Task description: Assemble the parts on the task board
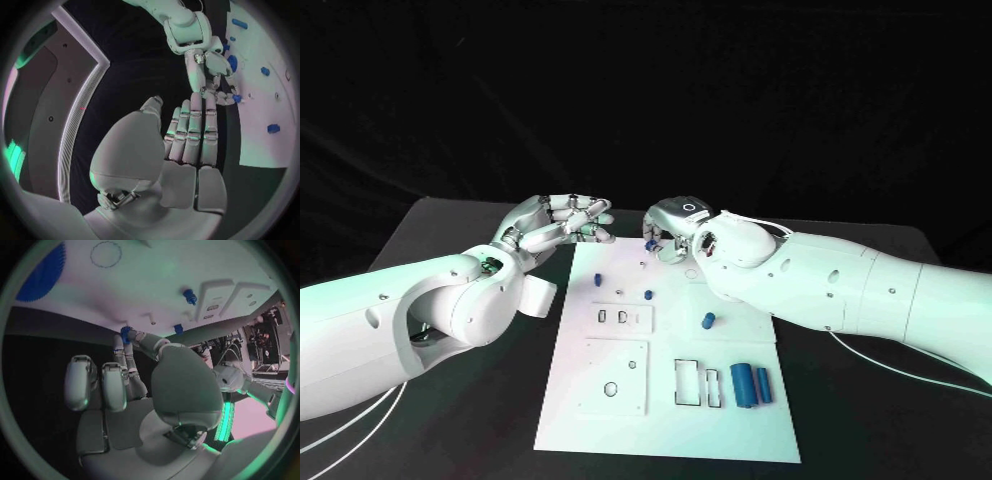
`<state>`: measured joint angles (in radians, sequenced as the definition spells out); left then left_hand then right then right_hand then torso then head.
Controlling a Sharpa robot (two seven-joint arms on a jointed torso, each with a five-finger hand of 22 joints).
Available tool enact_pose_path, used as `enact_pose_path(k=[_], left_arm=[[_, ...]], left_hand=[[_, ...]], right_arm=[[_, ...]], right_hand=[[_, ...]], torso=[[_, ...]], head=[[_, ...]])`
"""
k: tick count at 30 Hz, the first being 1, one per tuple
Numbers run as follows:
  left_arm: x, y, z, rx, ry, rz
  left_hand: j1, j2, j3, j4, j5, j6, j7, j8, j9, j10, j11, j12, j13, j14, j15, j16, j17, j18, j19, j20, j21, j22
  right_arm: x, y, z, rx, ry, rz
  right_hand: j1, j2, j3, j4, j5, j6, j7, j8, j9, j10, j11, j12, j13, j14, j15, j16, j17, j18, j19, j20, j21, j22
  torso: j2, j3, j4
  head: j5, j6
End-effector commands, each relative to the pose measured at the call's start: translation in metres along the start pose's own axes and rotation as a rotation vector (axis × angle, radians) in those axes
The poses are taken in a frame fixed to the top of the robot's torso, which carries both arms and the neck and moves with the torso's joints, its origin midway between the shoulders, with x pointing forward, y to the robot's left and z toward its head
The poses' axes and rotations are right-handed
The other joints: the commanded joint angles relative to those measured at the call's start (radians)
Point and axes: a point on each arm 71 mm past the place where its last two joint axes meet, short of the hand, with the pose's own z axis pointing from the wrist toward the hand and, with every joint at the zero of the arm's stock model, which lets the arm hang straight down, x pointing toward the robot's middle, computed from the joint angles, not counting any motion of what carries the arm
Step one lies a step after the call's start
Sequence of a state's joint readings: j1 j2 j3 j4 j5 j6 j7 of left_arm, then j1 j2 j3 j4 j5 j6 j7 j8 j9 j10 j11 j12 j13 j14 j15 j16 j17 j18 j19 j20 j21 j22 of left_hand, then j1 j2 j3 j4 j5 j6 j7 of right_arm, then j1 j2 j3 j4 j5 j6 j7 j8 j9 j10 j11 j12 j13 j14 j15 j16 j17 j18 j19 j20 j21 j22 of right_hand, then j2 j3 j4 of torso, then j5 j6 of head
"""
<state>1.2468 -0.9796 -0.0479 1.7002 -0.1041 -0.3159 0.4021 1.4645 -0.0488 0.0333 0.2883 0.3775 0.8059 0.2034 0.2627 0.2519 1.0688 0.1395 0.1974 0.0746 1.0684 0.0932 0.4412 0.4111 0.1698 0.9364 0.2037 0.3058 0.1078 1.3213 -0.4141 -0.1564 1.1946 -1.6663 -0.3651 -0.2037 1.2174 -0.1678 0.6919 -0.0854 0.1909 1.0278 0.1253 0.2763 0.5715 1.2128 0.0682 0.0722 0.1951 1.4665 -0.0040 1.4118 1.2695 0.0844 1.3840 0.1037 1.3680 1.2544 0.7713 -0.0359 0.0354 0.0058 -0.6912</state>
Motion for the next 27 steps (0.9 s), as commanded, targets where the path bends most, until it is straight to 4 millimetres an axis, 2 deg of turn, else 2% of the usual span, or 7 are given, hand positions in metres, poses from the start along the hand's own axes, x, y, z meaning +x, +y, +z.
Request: enact_pose_path(k=[1,15,18,19,21,24,27], left_arm=[[0.0007,-0.0021,0.0014,0.009,0.013,-0.007],[-0.0027,-0.0033,0.0026,0.011,0.005,-0.001],[-0.0028,-0.0035,0.0028,0.011,0.005,-0.001],[-0.0028,-0.0036,0.0028,0.011,0.005,-0.001],[-0.0027,-0.0037,0.0029,0.011,0.005,-0.001],[-0.0026,-0.0039,0.003,0.011,0.006,-0.001],[-0.0027,-0.004,0.0029,0.01,0.007,-0.001]], left_hand=[[-0.011,-0.001,0.0,-0.001,-0.002,-0.008,-0.001,-0.003,0.001,-0.004,0.006,-0.003,0.001,-0.008,0.0,0.003,0.001,0.012,0.002,0.001,-0.006,-0.001],[-0.011,-0.001,0.0,-0.001,-0.002,-0.008,-0.001,-0.003,0.001,-0.004,0.006,-0.003,0.001,-0.008,0.0,0.003,0.001,0.012,0.002,0.001,-0.006,-0.001],[-0.011,-0.001,0.0,-0.001,-0.002,-0.008,-0.001,-0.003,0.001,-0.004,0.006,-0.003,0.001,-0.008,0.0,0.003,0.001,0.012,0.002,0.001,-0.006,-0.001],[-0.011,-0.001,0.0,-0.001,-0.002,-0.008,-0.001,-0.003,0.001,-0.004,0.006,-0.003,0.001,-0.008,0.0,0.003,0.001,0.012,0.002,0.001,-0.006,-0.001],[-0.011,-0.001,0.0,-0.001,-0.002,-0.008,-0.001,-0.003,0.001,-0.004,0.006,-0.003,0.001,-0.008,0.0,0.003,0.001,0.012,0.002,0.001,-0.006,-0.001],[-0.011,-0.001,0.0,-0.001,-0.002,-0.008,-0.001,-0.003,0.001,-0.004,0.006,-0.003,0.001,-0.008,0.0,0.003,0.001,0.012,0.002,0.001,-0.006,-0.001],[-0.013,0.0,-0.001,-0.001,-0.003,-0.008,0.0,-0.004,0.002,-0.003,0.006,-0.004,0.001,-0.009,0.0,0.003,0.003,0.012,0.002,0.002,-0.008,-0.002]], right_arm=[[0.004,0.0034,0.0006,-0.016,0.023,0.0],[0.0081,0.005,-0.0003,-0.021,0.033,0.007],[0.0081,0.0052,0.0014,-0.021,0.028,0.013],[0.0081,0.0052,0.0019,-0.021,0.028,0.014],[0.0085,0.0053,0.003,-0.02,0.031,0.015],[0.009,0.0051,0.004,-0.018,0.036,0.015],[0.0095,0.004,0.004,-0.016,0.041,0.014]], right_hand=[[-0.003,-0.008,0.005,0.004,0.005,0.0,0.004,0.0,0.001,0.0,0.005,-0.004,0.001,0.045,-0.001,0.006,-0.001,-0.011,0.0,-0.003,0.005,0.0],[-0.007,-0.012,0.005,0.007,0.006,-0.005,0.005,-0.002,0.002,-0.003,0.006,-0.006,0.001,0.044,0.0,0.004,-0.006,-0.009,-0.005,-0.002,0.0,-0.007],[-0.02,-0.032,0.023,0.013,0.003,-0.067,0.028,-0.042,-0.01,-0.062,0.025,-0.012,-0.01,0.025,0.015,-0.029,-0.065,0.004,-0.046,0.008,-0.043,-0.067],[-0.028,-0.05,0.029,0.015,-0.004,-0.107,0.046,-0.072,-0.025,-0.119,0.043,-0.012,-0.025,0.018,0.029,-0.045,-0.091,0.009,-0.063,0.02,-0.063,-0.091],[-0.024,-0.064,0.004,0.017,-0.032,-0.161,0.06,-0.114,-0.053,-0.208,0.058,-0.009,-0.052,0.0,0.045,-0.081,-0.151,0.025,-0.105,0.037,-0.114,-0.153],[-0.001,-0.058,-0.056,0.021,-0.035,-0.199,0.052,-0.143,-0.078,-0.265,0.065,-0.008,-0.074,-0.009,0.048,-0.102,-0.185,0.031,-0.125,0.043,-0.147,-0.187],[0.019,-0.049,-0.097,0.028,-0.033,-0.196,0.056,-0.145,-0.089,-0.279,0.068,-0.002,-0.085,-0.014,0.05,-0.11,-0.201,0.035,-0.134,0.046,-0.165,-0.204]], torso=[[0.001,0.0001,0.0001],[0.0,0.0001,-0.002],[0.0,-0.0006,-0.0023],[0.0,-0.0012,-0.002],[0.0,-0.0013,-0.0008],[0.001,-0.0014,0.0005],[0.001,-0.0007,-0.0006]], head=[[0.002,-0.006],[0.007,-0.014],[0.006,-0.013],[0.005,-0.012],[0.004,-0.011],[0.003,-0.01],[0.003,-0.012]])
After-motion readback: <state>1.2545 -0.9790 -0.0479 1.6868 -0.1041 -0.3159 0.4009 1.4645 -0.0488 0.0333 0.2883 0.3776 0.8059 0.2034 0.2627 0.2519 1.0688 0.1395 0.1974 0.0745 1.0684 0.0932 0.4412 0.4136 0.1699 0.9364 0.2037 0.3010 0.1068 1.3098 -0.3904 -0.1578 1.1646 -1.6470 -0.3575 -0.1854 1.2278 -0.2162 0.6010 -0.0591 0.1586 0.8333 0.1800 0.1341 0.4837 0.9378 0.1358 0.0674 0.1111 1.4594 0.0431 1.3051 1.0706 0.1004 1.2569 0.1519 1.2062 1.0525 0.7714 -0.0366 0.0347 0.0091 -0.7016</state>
